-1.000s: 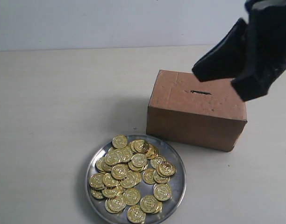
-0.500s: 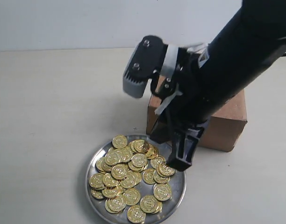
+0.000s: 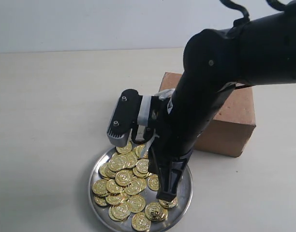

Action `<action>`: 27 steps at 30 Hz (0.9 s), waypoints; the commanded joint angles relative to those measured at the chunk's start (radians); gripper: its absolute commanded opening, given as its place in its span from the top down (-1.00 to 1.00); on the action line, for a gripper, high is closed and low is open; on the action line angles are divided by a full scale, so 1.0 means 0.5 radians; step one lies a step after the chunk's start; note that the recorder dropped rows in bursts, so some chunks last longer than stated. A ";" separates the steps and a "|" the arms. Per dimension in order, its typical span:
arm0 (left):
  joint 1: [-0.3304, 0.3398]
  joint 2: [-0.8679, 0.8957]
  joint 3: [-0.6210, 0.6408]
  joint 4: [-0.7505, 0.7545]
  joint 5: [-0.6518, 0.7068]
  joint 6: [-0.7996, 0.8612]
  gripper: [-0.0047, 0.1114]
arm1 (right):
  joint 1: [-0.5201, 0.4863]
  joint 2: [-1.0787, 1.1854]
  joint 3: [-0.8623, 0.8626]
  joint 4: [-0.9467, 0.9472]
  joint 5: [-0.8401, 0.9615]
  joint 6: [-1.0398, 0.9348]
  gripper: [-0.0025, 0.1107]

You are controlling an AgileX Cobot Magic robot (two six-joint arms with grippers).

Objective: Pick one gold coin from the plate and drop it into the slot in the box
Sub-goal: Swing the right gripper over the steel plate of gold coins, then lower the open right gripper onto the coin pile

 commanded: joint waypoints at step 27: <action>-0.009 -0.008 0.008 -0.023 -0.020 0.004 0.92 | 0.005 0.332 -0.013 -0.685 -0.118 0.453 -0.02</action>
